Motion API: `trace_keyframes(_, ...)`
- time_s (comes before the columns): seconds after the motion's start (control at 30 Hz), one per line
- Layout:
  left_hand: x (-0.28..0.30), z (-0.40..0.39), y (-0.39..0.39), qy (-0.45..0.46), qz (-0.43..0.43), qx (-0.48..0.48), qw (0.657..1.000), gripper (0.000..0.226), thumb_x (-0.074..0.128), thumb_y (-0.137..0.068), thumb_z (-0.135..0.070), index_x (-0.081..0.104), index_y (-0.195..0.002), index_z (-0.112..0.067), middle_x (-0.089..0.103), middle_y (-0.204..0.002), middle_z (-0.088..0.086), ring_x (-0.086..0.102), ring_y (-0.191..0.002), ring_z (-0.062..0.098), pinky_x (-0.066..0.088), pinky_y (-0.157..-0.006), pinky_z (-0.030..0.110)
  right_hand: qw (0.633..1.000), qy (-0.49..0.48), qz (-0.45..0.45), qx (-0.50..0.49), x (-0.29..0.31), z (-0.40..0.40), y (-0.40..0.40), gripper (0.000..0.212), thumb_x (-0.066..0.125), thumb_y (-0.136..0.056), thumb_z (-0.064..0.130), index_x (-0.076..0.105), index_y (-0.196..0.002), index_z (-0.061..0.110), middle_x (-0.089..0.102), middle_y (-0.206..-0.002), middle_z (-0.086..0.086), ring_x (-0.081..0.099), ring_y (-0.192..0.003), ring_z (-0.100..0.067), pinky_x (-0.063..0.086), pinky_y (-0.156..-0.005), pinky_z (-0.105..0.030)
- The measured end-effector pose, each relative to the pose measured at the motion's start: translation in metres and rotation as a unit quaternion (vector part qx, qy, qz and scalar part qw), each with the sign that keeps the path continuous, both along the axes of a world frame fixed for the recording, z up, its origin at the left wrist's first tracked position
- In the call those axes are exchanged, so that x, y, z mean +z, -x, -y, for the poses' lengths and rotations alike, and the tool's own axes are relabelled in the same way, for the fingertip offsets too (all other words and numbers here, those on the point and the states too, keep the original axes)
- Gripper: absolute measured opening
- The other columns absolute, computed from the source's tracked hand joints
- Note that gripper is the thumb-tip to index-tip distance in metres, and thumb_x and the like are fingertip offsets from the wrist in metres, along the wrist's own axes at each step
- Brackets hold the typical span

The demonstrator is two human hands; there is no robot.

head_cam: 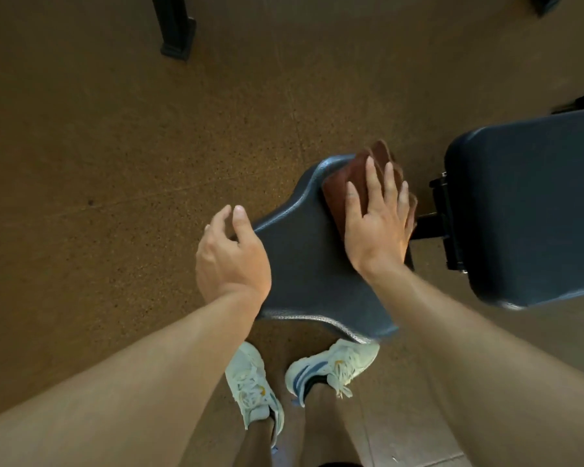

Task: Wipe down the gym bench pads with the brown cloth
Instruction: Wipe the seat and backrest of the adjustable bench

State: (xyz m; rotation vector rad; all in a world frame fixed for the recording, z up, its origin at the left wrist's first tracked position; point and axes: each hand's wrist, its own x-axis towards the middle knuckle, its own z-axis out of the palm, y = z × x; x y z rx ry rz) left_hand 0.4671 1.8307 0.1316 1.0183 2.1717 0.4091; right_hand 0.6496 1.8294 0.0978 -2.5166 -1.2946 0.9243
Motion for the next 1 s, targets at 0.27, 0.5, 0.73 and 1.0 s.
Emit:
trace_keyframes(0.27,0.004,0.003,-0.005,-0.038,-0.039,0.005,0.999,0.045,0.033,-0.106,-0.043,0.061,-0.136,-0.025,0.068,-0.130,0.001,0.056,-0.125,0.024,0.038,-0.093,0.033,0.997,0.049,0.013,0.058,0.014,0.095,0.036,0.061,0.010,-0.099,0.073,-0.002,-0.158,0.060,-0.017,-0.171,0.024,-0.027,-0.157,-0.006,-0.009,-0.130,-0.053)
trace_keyframes(0.5,-0.001,0.003,-0.001,-0.062,-0.041,0.003,0.997,0.052,0.030,-0.099,-0.049,0.061,-0.135,-0.026,0.067,-0.131,-0.003,0.057,-0.123,0.020,0.041,-0.095,0.035,0.999,-0.016,0.011,0.044,-0.009,-0.035,-0.012,0.058,0.025,-0.104,0.066,0.026,-0.159,0.050,0.012,-0.174,0.016,0.002,-0.162,-0.016,0.008,-0.130,-0.053)
trace_keyframes(0.73,0.001,0.004,-0.001,-0.075,0.030,0.039,0.996,0.072,0.022,-0.094,-0.069,0.043,-0.150,-0.029,0.053,-0.149,-0.008,0.049,-0.134,0.012,0.034,-0.100,0.028,0.952,0.086,0.063,0.286,0.024,-0.117,0.004,0.054,0.034,-0.096,0.075,0.067,-0.122,0.040,0.069,-0.124,0.005,0.061,-0.117,-0.025,0.045,-0.103,-0.048)
trace_keyframes(1.0,-0.007,0.009,0.042,0.038,0.247,0.332,0.909,0.080,0.025,-0.096,-0.076,0.008,-0.163,-0.037,0.025,-0.169,0.003,0.026,-0.153,0.029,0.017,-0.122,0.053,0.886,0.056,0.069,0.455,0.043,-0.075,0.084,0.058,0.026,-0.100,0.067,0.074,-0.098,0.035,0.075,-0.103,0.007,0.065,-0.107,-0.021,0.031,-0.101,-0.043)
